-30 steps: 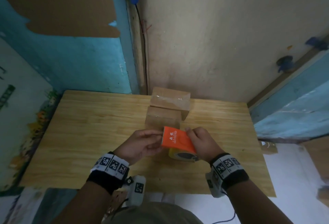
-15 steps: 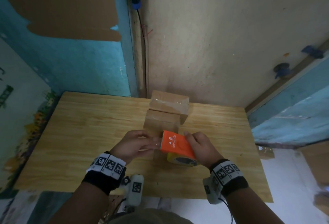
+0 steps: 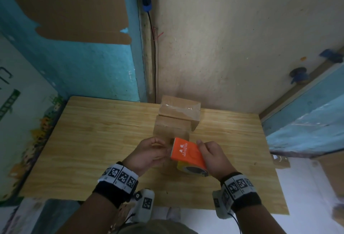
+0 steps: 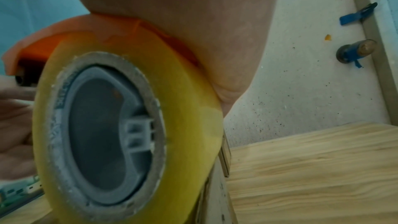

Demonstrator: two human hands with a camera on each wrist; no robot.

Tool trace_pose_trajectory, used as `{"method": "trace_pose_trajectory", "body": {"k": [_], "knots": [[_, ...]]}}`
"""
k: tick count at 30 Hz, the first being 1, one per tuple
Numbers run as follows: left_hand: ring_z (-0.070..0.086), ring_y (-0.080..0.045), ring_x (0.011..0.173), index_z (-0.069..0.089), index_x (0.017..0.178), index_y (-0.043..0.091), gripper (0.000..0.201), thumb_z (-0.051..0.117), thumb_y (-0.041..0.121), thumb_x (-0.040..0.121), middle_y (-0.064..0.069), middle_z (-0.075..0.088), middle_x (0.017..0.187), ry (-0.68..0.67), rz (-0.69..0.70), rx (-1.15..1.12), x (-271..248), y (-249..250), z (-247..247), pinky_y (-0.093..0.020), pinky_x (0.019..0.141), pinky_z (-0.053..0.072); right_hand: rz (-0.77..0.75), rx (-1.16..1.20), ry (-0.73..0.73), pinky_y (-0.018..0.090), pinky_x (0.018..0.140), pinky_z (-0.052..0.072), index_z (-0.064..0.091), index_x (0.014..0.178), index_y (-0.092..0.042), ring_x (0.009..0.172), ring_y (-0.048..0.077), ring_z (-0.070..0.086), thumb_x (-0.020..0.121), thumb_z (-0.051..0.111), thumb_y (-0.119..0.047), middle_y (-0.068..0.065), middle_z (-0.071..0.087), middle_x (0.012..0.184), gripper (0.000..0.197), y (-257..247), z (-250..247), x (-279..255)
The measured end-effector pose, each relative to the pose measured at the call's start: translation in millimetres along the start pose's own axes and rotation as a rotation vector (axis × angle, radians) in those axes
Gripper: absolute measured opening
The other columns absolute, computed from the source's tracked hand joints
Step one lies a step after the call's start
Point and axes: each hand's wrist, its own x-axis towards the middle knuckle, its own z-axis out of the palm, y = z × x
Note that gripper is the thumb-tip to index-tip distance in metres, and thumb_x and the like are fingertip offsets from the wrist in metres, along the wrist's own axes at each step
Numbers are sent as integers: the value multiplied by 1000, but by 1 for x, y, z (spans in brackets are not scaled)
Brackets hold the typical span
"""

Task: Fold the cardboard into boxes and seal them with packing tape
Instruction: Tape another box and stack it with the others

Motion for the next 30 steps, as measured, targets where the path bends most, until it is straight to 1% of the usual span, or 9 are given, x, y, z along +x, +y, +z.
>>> {"method": "trace_pose_trajectory", "body": {"k": [5, 9, 14, 17, 19, 21, 25, 28, 30], "knots": [[71, -38, 106, 57, 111, 4, 52, 87, 8, 68, -24, 72, 111, 1, 9, -77, 1, -2, 2, -53, 98, 57, 18, 18, 15, 54, 79, 63, 52, 82, -24, 73, 19, 67, 112, 40, -46, 4, 59, 84, 39, 1, 1, 0], [70, -40, 111, 62, 112, 3, 49, 86, 8, 70, -27, 70, 119, -10, -2, -58, 0, 2, 1, -47, 90, 60, 17, 16, 17, 48, 80, 64, 51, 86, -26, 73, 13, 65, 112, 40, -47, 2, 59, 87, 36, 2, 2, 0], [75, -28, 92, 62, 118, 2, 40, 81, 4, 83, -19, 75, 110, 40, -12, -1, -2, 3, 0, -35, 74, 61, 21, 12, 9, 48, 80, 65, 52, 89, -25, 75, 15, 69, 112, 40, -48, 3, 63, 91, 34, 5, 3, 2], [72, -32, 92, 60, 120, 1, 42, 80, 2, 83, -26, 73, 109, 71, -6, 26, 1, 2, -1, -42, 86, 60, 5, 5, 12, 43, 75, 65, 52, 89, -26, 76, 15, 69, 112, 40, -48, 3, 63, 92, 34, 6, 4, 4], [65, -32, 83, 59, 121, 1, 42, 75, -7, 84, -27, 71, 96, 60, -4, 50, 3, 0, -3, -43, 82, 54, -16, -31, 24, 32, 67, 61, 51, 89, -27, 77, 12, 66, 112, 39, -48, 1, 61, 94, 33, 8, 4, 6], [59, -29, 75, 59, 119, 1, 45, 75, -10, 79, -19, 69, 85, 48, 7, 78, 4, 0, -5, -39, 69, 48, -23, -43, 26, 26, 65, 58, 50, 92, -28, 79, 10, 65, 111, 39, -49, -1, 60, 96, 31, 9, 5, 7], [52, -28, 72, 56, 110, 3, 54, 77, -2, 61, -22, 66, 81, 60, 33, 117, 4, 7, -11, -35, 62, 40, -32, -66, 11, 26, 64, 59, 53, 95, -27, 77, 11, 67, 111, 39, -51, -1, 62, 96, 32, 12, 8, 10], [53, -30, 75, 52, 104, 8, 45, 77, -7, 69, -34, 66, 83, 39, 60, 206, 6, 14, -21, -31, 58, 38, -67, -143, 15, 18, 63, 57, 59, 100, -23, 79, 9, 68, 109, 37, -58, -2, 64, 96, 42, 14, 10, 15], [54, -30, 74, 49, 93, 11, 42, 79, -7, 71, -30, 66, 80, 45, 70, 236, 8, 16, -28, -31, 58, 39, -94, -176, -2, 24, 65, 61, 65, 97, -19, 76, 12, 72, 108, 36, -62, 2, 69, 92, 53, 17, 11, 20]]}}
